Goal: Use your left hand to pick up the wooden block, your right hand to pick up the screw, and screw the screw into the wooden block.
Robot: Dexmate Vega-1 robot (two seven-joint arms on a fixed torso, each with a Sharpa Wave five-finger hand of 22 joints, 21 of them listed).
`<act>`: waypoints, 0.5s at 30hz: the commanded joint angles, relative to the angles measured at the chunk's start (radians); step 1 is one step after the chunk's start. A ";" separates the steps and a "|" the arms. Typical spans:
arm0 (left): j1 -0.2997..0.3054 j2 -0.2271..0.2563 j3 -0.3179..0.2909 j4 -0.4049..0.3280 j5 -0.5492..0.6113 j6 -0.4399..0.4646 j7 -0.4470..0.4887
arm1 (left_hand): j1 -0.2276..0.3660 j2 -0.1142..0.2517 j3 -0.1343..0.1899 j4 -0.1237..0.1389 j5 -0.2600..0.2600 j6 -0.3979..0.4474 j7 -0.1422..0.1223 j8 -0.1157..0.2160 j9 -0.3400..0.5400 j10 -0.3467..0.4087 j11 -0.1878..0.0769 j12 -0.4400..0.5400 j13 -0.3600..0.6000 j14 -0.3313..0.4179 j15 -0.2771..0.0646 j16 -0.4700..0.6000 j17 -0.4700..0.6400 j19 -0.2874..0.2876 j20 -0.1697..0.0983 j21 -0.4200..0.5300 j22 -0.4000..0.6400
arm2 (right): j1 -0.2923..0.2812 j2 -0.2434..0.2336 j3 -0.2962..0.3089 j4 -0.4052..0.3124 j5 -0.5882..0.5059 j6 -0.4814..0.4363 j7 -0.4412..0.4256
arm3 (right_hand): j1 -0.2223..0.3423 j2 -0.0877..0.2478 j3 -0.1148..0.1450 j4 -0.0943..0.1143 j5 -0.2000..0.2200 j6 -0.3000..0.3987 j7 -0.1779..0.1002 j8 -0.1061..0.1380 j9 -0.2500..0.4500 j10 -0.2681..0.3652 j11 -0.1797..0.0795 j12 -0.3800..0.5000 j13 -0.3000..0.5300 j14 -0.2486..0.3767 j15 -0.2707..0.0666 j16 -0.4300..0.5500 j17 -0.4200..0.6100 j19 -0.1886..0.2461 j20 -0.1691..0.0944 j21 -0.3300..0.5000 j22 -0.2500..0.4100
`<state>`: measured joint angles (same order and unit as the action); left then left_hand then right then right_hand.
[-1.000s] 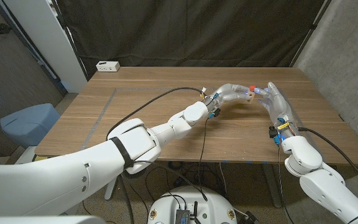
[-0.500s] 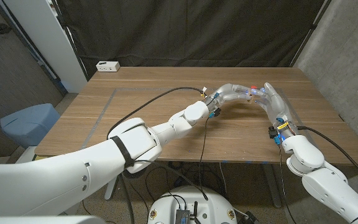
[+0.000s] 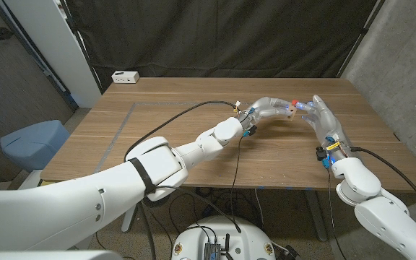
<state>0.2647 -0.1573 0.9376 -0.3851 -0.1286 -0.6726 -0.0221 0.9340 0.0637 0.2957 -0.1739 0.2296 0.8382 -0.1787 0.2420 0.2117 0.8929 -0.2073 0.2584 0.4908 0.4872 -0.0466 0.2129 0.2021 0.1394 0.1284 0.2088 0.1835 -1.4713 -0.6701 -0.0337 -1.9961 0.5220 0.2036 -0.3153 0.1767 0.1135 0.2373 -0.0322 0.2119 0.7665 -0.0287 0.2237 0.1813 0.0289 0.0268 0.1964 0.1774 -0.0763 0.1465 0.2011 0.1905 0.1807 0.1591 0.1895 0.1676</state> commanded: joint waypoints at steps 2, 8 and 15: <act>0.000 0.002 0.001 -0.003 0.005 -0.008 0.002 | 0.004 0.026 0.031 0.022 0.006 0.100 0.029 0.011 0.002 0.011 -0.005 0.011 0.092 0.011 -0.058 -0.001 0.005 0.006 -0.005 0.001 0.003 | -0.009 0.015 0.022 -0.005 -0.014 -0.006 -0.021 | 0.002 0.004 0.008 0.001 0.006 -0.003 0.003 -0.007 0.002 0.002 0.013 0.005 0.002 0.010 0.003 0.010 0.002 0.009 0.002 0.006 0.002; -0.002 0.000 0.000 -0.001 0.004 -0.001 0.000 | 0.004 0.026 0.031 0.023 0.005 0.100 0.028 0.011 0.002 0.011 -0.005 0.011 0.092 0.010 -0.058 -0.001 0.005 0.007 -0.005 0.002 0.003 | -0.010 0.024 0.029 -0.005 -0.020 -0.013 -0.035 | 0.004 0.002 0.010 -0.002 0.006 -0.007 0.011 -0.012 0.002 0.008 0.025 0.004 0.002 0.018 0.007 0.011 0.001 0.017 0.008 0.008 0.002; -0.003 0.000 0.000 -0.001 0.001 0.002 -0.005 | 0.004 0.025 0.031 0.022 0.006 0.100 0.027 0.011 0.002 0.009 -0.006 0.010 0.092 0.010 -0.058 -0.001 0.005 0.007 -0.006 0.001 0.003 | 0.003 0.028 0.027 0.007 -0.020 -0.018 -0.031 | 0.007 -0.001 0.012 -0.005 0.005 -0.026 0.014 -0.023 0.002 -0.001 0.031 -0.002 0.002 0.024 0.010 0.010 0.001 0.024 0.015 0.009 0.002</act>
<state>0.2637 -0.1559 0.9384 -0.3872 -0.1250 -0.6768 -0.0213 0.9340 0.0637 0.2957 -0.1739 0.2265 0.8382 -0.1787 0.2420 0.2116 0.8927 -0.2074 0.2584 0.4908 0.4872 -0.0467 0.2129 0.2021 0.1395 0.1285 0.2088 0.1835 -1.4791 -0.6510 -0.0117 -2.0001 0.5059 0.1938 -0.3417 0.1767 0.1135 0.2415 -0.0363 0.2119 0.7495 -0.0164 0.2059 0.1814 0.0301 0.0468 0.1964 0.1774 -0.0571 0.1554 0.2089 0.1906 0.1932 0.1718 0.1895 0.1676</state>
